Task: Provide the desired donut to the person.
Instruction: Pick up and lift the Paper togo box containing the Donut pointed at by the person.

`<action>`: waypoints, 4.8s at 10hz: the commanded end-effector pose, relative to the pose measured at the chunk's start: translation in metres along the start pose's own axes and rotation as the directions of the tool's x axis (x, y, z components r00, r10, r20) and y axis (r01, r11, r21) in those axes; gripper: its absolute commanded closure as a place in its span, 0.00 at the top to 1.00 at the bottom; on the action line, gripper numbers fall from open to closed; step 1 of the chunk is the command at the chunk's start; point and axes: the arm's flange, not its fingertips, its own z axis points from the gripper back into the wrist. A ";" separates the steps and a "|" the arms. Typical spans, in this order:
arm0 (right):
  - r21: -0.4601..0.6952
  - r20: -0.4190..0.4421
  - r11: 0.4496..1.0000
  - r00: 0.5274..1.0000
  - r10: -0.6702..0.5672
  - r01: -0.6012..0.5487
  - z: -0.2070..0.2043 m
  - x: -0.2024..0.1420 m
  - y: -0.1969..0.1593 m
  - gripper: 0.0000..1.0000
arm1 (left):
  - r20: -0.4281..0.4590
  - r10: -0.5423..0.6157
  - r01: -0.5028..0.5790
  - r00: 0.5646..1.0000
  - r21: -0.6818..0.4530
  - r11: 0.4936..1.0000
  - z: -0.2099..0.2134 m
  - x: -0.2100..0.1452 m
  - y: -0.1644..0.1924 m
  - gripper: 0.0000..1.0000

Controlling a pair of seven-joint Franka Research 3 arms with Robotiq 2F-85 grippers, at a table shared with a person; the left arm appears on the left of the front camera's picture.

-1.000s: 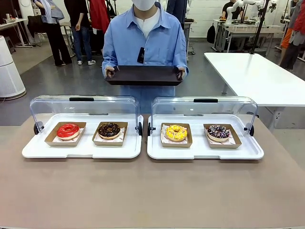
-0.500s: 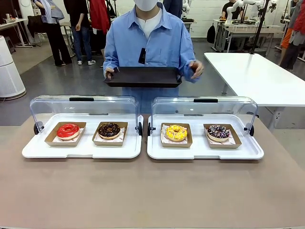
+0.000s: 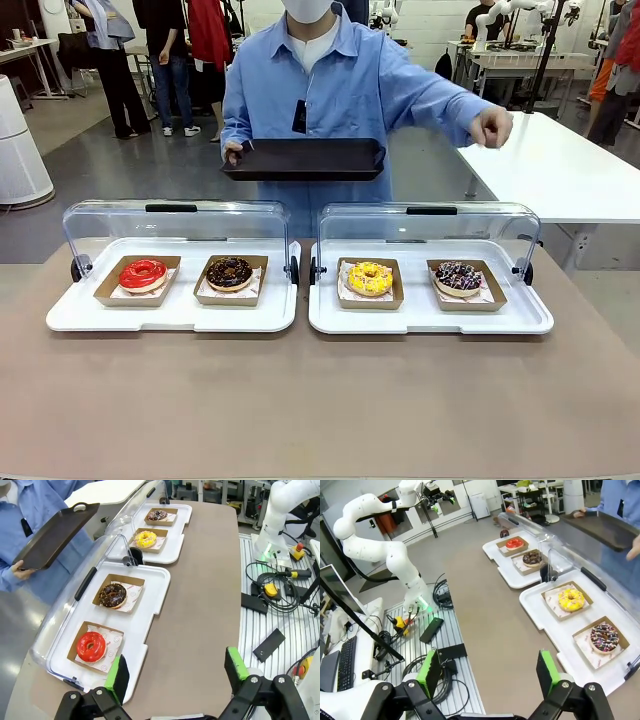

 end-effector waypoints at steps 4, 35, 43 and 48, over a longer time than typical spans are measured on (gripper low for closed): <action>0.009 0.018 1.000 1.000 0.021 -0.021 0.001 0.003 -0.003 1.00 | 0.020 -0.005 0.005 1.000 0.003 1.000 0.001 0.001 0.001 1.00; -0.284 -0.760 0.957 0.622 -0.187 -0.060 -0.091 0.057 -0.071 1.00 | 0.020 -0.005 0.005 1.000 0.003 1.000 0.001 0.001 0.001 1.00; 0.126 -0.887 0.915 0.370 0.277 -0.383 -0.245 0.013 -0.101 1.00 | 0.020 -0.005 0.005 1.000 0.003 1.000 0.001 0.001 0.001 1.00; 0.123 -0.886 0.922 0.378 0.269 -0.367 -0.262 0.002 -0.114 1.00 | 0.020 -0.005 0.005 1.000 0.003 1.000 0.001 0.001 0.001 1.00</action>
